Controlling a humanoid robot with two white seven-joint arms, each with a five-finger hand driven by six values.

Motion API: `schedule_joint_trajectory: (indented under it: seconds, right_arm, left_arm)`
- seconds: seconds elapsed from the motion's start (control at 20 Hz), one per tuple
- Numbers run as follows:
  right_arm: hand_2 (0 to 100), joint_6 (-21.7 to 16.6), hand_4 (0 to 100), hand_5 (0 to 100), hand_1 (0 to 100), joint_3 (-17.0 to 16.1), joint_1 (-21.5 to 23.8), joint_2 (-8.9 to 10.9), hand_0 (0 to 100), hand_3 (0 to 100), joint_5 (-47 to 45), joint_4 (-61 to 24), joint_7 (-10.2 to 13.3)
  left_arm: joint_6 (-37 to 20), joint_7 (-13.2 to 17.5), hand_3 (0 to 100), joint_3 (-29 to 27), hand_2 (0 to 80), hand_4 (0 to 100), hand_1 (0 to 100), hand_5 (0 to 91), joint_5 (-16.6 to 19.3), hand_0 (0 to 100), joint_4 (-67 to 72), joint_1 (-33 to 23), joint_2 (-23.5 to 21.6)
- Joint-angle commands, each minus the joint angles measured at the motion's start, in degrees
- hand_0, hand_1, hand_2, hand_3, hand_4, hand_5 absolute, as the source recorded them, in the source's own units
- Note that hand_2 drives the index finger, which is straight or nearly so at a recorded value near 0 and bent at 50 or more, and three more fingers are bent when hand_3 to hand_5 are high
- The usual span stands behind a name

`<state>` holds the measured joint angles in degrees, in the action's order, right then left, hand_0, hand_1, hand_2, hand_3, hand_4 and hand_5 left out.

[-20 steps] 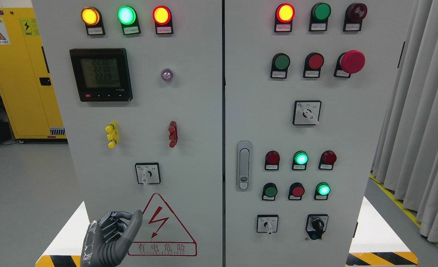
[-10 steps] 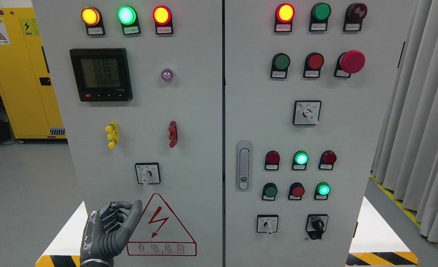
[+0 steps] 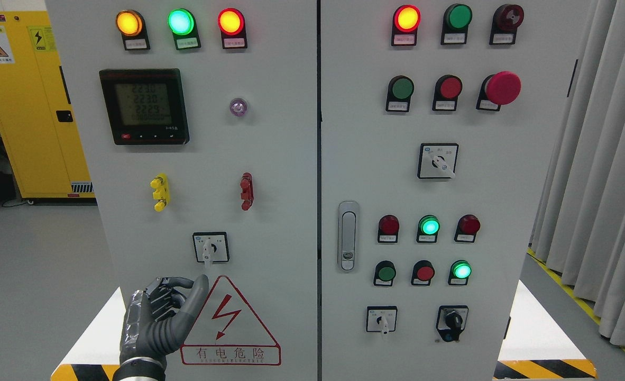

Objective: Turn on light switch 1

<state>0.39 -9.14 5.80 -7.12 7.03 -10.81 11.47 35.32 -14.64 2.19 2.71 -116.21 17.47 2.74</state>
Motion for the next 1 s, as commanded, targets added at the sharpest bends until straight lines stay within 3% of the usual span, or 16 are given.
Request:
schedule_joint_trajectory:
  seconds: [0.0,0.95]
  right_arm:
    - [4,0.0,0,0,50,0.0,0.0,0.0,0,0,0.0,0.0,0.0]
    - [4,0.0,0,0,50,0.0,0.0,0.0,0,0,0.0,0.0,0.0]
  left_arm:
    - [0.7,-1.0,90,1.7,54.6,82,65,80.1,1.2,19,0.1,1.3,0.9]
    - [1.1,-2.0,90,1.6,54.7,82,62,80.0,2.7,21,3.1,3.4,0.9]
